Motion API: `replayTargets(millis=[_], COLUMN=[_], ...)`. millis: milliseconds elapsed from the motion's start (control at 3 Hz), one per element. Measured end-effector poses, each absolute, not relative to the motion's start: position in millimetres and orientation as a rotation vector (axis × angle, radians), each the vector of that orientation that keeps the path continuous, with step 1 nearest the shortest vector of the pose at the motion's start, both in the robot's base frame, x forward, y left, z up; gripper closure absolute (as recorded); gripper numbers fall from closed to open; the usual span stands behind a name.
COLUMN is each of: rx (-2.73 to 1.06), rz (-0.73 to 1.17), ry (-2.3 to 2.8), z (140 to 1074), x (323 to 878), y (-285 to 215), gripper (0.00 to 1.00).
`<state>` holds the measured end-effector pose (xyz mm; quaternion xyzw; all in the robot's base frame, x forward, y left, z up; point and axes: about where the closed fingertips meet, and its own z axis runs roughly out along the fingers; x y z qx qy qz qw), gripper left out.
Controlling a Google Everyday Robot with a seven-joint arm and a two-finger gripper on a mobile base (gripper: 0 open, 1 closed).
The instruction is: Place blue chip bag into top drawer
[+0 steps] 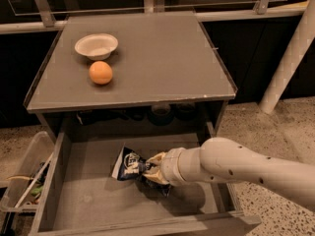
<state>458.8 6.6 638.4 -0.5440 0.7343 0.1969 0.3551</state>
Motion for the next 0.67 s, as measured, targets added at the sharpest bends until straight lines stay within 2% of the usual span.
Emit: replayTargets(millis=[333,667], rx=[-1.378,-1.378], rz=[0.519,0.521], ry=[1.857,1.856], z=[632.2,631.0], x=[468.0,468.0], y=[12.5,13.1], gripper=[1.0,0.82])
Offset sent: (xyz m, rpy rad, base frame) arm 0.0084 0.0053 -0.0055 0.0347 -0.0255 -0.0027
